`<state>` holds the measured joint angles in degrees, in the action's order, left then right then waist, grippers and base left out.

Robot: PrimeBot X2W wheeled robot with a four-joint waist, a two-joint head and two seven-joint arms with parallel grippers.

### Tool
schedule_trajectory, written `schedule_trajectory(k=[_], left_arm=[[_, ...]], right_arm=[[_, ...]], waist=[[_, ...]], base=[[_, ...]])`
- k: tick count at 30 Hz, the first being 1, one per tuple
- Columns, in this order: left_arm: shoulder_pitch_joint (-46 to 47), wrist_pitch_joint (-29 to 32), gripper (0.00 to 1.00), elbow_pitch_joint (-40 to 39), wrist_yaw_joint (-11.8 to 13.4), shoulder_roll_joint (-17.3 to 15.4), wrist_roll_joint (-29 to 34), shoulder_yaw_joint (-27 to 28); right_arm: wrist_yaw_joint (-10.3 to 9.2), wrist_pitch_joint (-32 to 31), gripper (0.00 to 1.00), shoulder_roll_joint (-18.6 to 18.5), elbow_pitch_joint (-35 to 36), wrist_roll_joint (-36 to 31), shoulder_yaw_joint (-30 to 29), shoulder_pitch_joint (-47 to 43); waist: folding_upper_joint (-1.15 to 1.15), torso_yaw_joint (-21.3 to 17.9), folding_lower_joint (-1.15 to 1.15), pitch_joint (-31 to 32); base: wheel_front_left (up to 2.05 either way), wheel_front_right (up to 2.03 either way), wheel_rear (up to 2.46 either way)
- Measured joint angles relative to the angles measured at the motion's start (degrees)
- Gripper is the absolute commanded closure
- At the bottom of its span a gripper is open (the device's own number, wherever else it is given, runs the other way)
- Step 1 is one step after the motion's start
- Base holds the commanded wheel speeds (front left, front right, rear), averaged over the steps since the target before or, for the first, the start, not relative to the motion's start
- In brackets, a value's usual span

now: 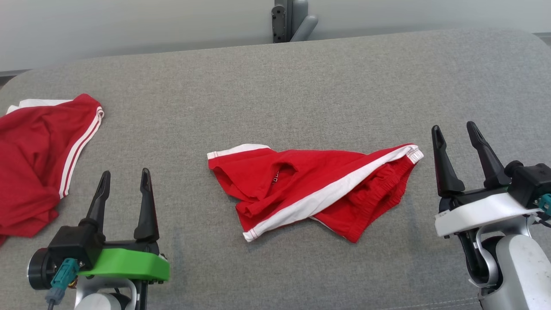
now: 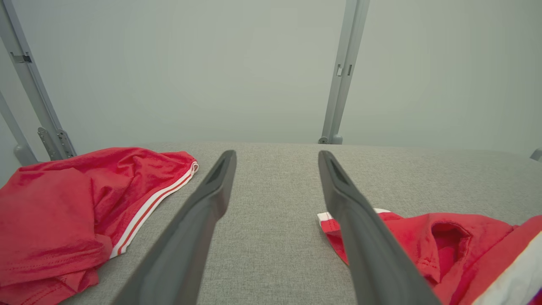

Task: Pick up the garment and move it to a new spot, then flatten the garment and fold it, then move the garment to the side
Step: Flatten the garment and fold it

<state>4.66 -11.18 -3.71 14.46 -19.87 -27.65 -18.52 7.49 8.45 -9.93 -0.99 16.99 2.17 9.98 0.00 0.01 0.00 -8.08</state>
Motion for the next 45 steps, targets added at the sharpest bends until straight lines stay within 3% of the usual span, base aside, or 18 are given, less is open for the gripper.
schedule_trajectory(k=[7, 15, 20, 30, 32, 33, 34, 45], left_arm=[[0.6, 0.8, 0.00, -1.0, -0.9, -0.2, 0.1, -1.5], [1.4, 10.9, 0.00, 0.1, -7.0, 1.2, -4.0, -9.7], [0.4, 16.6, 0.00, 0.9, -9.5, 1.5, -6.5, -13.1], [0.2, 20.0, 0.00, 3.2, -11.0, 1.3, -8.3, -15.1], [0.5, 20.1, 0.59, 3.7, -11.5, 1.3, -8.4, -15.3], [0.7, 19.7, 0.59, 3.8, -11.5, 1.4, -8.4, -15.3], [1.0, 19.1, 0.99, 3.9, -11.5, 1.4, -8.2, -15.2], [2.8, 17.7, 1.00, 4.6, -12.0, 1.2, -7.6, -15.0]], right_arm=[[0.00, -0.4, 0.00, 0.1, 0.5, 0.0, -0.1, 0.0], [0.00, -0.9, 0.00, 0.3, 0.2, -0.1, 0.4, 0.0], [0.00, -1.0, 0.00, 0.5, -0.2, -0.1, 1.0, 0.0], [0.00, -0.5, 0.00, 0.8, -1.3, 0.0, 1.1, 0.4], [0.00, -0.5, 0.00, 0.8, -1.6, 0.0, 0.9, 0.5], [0.00, -0.5, 0.00, 0.8, -1.8, 0.1, 0.8, 0.5], [0.00, -0.5, 0.00, 0.8, -2.1, 0.2, 0.7, 0.5], [0.00, -0.5, 0.00, -0.2, -8.8, 2.1, 0.4, 1.9]], waist=[[0.00, 0.2, 0.00, -0.6], [0.00, -0.9, 0.00, -3.0], [0.00, -1.9, 0.00, -4.2], [0.00, -3.4, 0.00, -5.9], [0.00, -3.6, 0.00, -6.1], [0.00, -3.7, 0.00, -6.2], [0.00, -3.8, 0.00, -6.3], [0.00, -3.5, 0.00, -8.1]], base=[[0.00, 0.00, 0.00], [0.00, 0.00, 0.00], [0.00, 0.00, 0.00], [0.00, 0.00, 0.00], [0.00, 0.00, 0.00], [0.00, 0.00, 0.00], [0.00, 0.00, 0.00], [0.00, 0.00, 0.00]])
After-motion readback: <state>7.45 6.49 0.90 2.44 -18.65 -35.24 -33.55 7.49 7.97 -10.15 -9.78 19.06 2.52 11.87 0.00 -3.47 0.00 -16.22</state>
